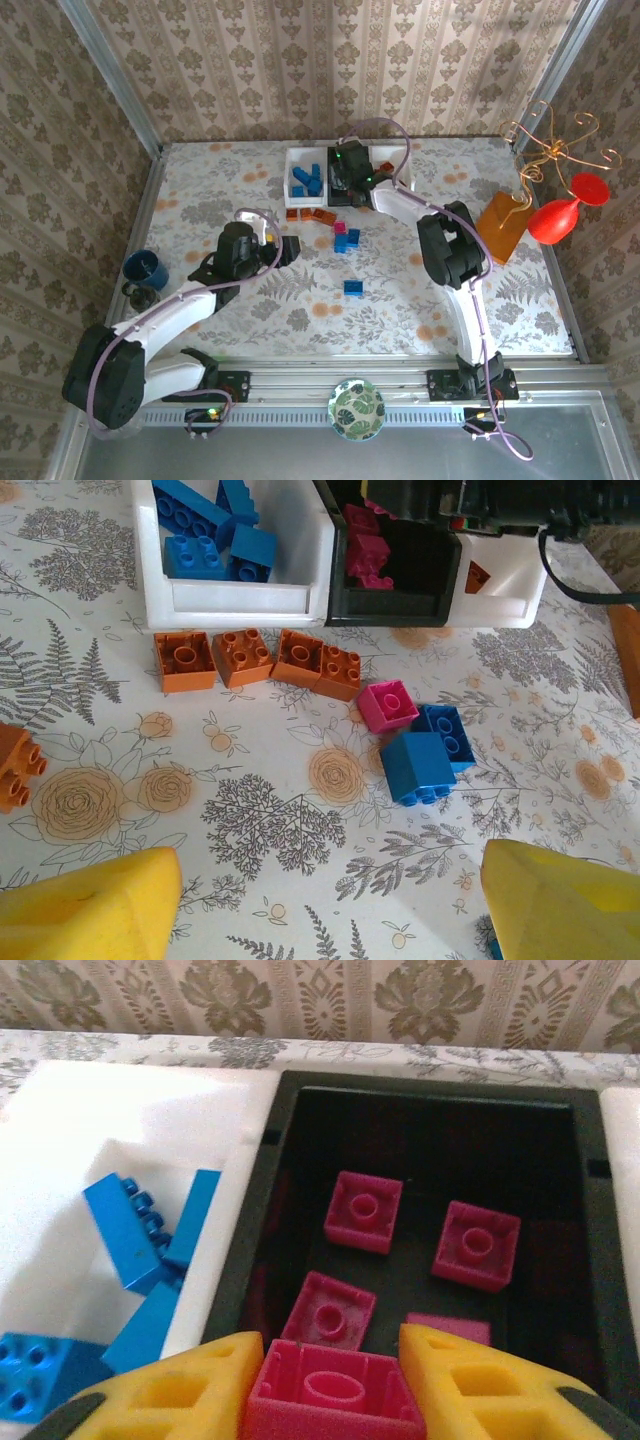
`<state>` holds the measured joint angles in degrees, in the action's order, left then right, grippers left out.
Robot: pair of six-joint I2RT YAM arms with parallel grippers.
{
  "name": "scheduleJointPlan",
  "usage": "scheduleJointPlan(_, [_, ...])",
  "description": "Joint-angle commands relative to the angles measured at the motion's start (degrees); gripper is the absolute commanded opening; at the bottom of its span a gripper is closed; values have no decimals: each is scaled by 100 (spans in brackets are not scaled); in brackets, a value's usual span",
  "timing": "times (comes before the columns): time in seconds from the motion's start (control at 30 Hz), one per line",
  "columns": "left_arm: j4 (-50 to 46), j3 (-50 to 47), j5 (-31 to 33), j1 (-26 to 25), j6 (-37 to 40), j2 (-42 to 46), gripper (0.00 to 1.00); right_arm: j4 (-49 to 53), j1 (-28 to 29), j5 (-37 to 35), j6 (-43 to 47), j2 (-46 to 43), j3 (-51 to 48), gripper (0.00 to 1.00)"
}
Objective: Sort the legos into containers by color
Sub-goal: Place the lego in the container, then pick up the lego from the center of the table.
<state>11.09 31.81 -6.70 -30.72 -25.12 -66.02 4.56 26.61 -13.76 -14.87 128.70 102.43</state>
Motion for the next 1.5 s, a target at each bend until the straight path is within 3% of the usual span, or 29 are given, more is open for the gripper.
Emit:
scheduleJointPlan(0.0, [-178, 132, -53, -31, -69, 102, 80, 349, -16, -375, 346, -163, 271, 48])
scheduleJointPlan(0.2, [-178, 70, 102, -22, 5, 17, 81, 58, 36, -242, 498, -1305, -930, 70])
scheduleJointPlan(0.3, [-220, 71, 260, 20, 100, -29, 81, -43, 118, -101, 523, -2168, -1865, 76])
scheduleJointPlan(0.53, [-473, 200, 819, 497, 493, -403, 84, -277, 382, 681, 386, -4264, -4178, 85])
scheduleJointPlan(0.63, [-607, 415, 718, 944, 535, -797, 83, -258, 491, 958, 424, -4748, -4743, 87])
scheduleJointPlan(0.77, [-631, 730, 580, 821, 535, -1196, 80, -397, 666, 1081, 547, -5089, -5277, 88])
scheduleJointPlan(0.9, [-544, 914, 739, 493, 501, -1473, 79, -518, 712, 1114, 604, -4743, -5320, 86])
scheduleJointPlan(0.97, [-446, 864, 852, 265, 459, -1472, 79, -312, 731, 800, 364, -4328, -4973, 84])
scheduleJointPlan(1.13, [-272, 671, 785, 220, 349, -1222, 79, -61, 854, 463, 5, -3173, -4086, 78])
scheduleJointPlan(1.47, [-536, 309, 907, 233, 434, -438, 80, 528, 898, -2, 131, -1376, -2440, 70])
